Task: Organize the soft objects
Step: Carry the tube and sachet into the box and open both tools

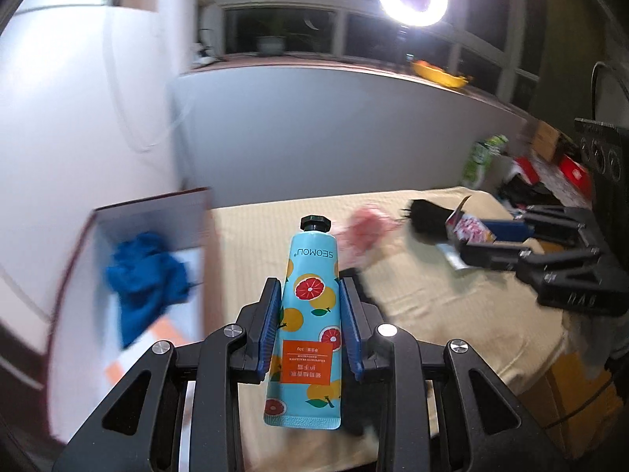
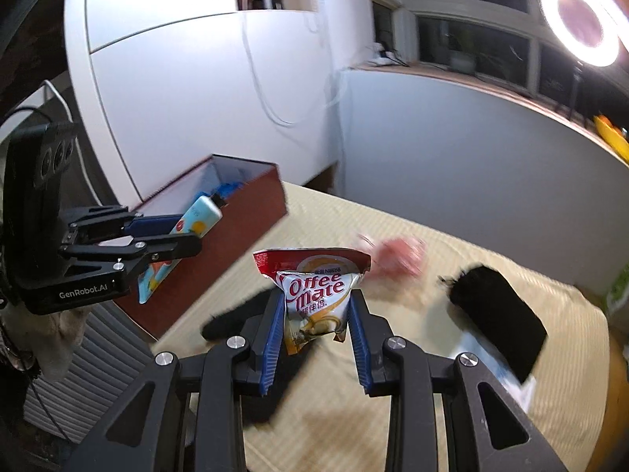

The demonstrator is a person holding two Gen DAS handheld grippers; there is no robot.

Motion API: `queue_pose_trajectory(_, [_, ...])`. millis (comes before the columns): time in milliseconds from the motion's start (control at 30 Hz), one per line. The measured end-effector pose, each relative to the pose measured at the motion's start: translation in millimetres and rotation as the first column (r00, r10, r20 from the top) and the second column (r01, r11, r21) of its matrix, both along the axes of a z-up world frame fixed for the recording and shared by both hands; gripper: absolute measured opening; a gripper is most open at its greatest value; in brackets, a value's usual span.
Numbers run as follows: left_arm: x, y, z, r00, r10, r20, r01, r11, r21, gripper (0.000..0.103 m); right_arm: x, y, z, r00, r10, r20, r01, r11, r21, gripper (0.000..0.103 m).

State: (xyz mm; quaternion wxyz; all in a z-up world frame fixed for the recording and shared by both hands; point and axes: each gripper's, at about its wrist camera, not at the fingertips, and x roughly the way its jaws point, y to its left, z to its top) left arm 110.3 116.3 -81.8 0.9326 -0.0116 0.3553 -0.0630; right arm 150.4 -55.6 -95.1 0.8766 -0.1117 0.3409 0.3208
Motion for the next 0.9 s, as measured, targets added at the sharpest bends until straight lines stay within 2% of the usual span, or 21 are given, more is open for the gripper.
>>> queue_pose_trajectory(233, [-19.1,67.7,-9.5,0.988,0.151,-0.024,-0.151,0.988,0.024,0.028,13.1,64.6,15.0,0.994,0.11,-0.003,-0.11,0.994,-0.001,0.029])
queue_pose_trajectory(467, [-31.8,109.9,-23.0,0.969,0.239,-0.053,-0.237,0.97,0.051,0.028,28.1,138.2,13.7,0.976,0.21,-0.051,-0.211,0.977,-0.018,0.029])
queue_pose_trajectory(733, [-31.4,132.2,-33.6,0.953,0.294,-0.077,-0.29,0.955,0.068,0.028,44.5,211.8,-14.7,0.955,0.28,-0.101,-0.291,0.949,-0.12,0.029])
queue_pose_trajectory(900, [-23.5,140.3,-40.6,0.948,0.305,-0.09,-0.296,0.95,0.097,0.028,56.5,238.3,-29.4,0.95,0.285,-0.131,-0.303,0.941,-0.153,0.029])
